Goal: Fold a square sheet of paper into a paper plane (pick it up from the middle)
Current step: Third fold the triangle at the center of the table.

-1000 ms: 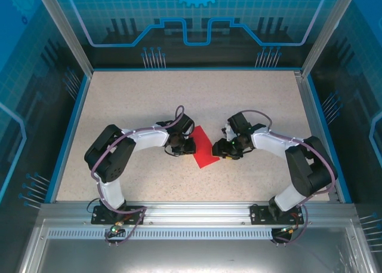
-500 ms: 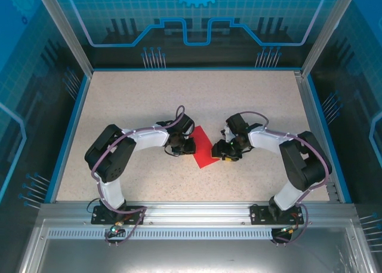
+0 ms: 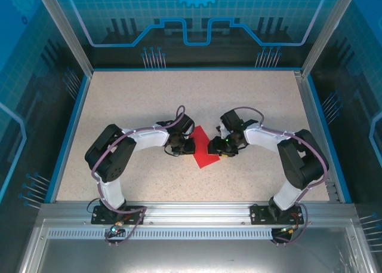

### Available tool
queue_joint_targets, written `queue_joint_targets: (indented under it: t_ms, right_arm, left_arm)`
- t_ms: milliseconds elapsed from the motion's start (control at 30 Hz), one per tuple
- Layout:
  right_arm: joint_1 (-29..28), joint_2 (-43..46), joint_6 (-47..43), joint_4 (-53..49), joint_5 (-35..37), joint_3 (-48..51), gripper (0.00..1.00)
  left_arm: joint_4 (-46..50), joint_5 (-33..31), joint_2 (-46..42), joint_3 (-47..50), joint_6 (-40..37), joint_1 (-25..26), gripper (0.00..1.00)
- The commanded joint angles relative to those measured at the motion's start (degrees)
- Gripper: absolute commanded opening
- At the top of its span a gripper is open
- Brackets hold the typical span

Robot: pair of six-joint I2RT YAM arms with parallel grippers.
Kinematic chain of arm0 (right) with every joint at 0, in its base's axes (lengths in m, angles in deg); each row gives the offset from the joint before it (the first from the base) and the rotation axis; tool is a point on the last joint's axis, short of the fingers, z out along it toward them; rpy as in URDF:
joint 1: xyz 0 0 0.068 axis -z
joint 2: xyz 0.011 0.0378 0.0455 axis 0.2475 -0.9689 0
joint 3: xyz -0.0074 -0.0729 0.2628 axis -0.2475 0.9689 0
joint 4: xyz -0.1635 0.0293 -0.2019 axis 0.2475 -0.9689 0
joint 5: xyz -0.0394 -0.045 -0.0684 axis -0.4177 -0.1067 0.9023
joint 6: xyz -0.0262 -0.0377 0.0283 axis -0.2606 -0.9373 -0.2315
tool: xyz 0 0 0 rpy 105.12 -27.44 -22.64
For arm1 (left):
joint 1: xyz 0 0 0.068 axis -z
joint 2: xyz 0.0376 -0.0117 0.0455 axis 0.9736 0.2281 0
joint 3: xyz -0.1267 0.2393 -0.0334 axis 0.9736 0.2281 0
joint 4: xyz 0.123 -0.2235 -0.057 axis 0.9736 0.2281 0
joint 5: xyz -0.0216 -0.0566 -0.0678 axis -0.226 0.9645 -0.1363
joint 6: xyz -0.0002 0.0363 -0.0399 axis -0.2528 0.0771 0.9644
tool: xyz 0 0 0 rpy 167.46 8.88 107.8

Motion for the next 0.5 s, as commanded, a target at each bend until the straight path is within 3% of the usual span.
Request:
queue_joint_targets:
  t_ms: [0, 467]
  right_arm:
    - [-1.25, -0.42, -1.16, -3.31, 3.51, -2.58, 0.55]
    - [-1.55, -6.42, -1.64, -1.41, 2.69, -6.95, 0.55]
  left_arm:
    - [3.35, -3.32, 3.63, 1.34, -1.74, -0.08, 0.14]
    - [6.14, -6.72, 6.45, 0.74, -3.42, -0.24, 0.02]
